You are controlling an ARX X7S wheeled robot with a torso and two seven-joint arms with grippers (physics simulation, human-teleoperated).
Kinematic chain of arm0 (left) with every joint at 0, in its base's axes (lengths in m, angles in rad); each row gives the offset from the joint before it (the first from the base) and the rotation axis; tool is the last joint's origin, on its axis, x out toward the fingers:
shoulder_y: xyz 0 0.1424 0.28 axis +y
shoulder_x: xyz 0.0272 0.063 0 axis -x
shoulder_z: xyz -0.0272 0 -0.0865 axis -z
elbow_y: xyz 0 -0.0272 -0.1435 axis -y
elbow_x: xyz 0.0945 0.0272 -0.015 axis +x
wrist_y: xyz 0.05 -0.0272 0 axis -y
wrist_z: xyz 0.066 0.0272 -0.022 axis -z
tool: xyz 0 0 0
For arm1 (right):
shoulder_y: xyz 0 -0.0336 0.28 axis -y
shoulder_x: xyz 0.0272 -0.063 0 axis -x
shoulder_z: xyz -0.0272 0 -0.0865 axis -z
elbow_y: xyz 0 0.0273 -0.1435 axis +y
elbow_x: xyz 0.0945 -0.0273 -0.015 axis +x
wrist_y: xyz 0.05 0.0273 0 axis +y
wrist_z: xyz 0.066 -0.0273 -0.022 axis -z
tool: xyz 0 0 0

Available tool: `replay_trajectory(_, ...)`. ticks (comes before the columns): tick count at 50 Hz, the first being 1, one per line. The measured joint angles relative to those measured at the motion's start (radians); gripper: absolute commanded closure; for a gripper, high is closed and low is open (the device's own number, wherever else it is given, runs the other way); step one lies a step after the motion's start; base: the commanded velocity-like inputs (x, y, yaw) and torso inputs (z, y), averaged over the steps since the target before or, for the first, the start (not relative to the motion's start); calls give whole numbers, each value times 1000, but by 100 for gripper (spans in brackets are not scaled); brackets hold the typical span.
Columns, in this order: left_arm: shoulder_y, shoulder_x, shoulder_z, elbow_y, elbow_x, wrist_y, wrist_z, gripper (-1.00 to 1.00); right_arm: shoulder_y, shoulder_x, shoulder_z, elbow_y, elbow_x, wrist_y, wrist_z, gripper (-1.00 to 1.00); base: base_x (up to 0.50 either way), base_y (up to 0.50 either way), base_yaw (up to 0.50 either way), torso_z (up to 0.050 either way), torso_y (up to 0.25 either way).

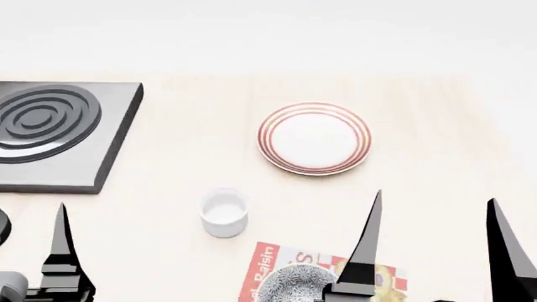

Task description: Pick the akita bowl on the cookies box and place it on the plate.

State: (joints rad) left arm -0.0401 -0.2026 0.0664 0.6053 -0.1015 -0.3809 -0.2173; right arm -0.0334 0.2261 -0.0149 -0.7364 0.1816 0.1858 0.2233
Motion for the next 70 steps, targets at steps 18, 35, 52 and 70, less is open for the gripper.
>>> replay_trajectory(18,0,-10,9,2,-12,0,-11,-100,-8,10,-3,8,7,-23,11,-100,-18,-343,0,0,0)
replay_trajectory(35,0,-25,13,3,-30,-2,-26,-100,-17,21,-17,6,18,-42,13,-100,429,-1,0,0,0)
replay_trajectory(52,-1,-42,3,9,-86,4,-25,-100,-11,29,-25,6,12,-36,31,-100,265,0,0,24,0)
replay_trajectory(70,-5,-56,-5,13,-138,-2,-28,-100,-11,41,-28,-1,13,-31,45,-100,0,0,0,50,0)
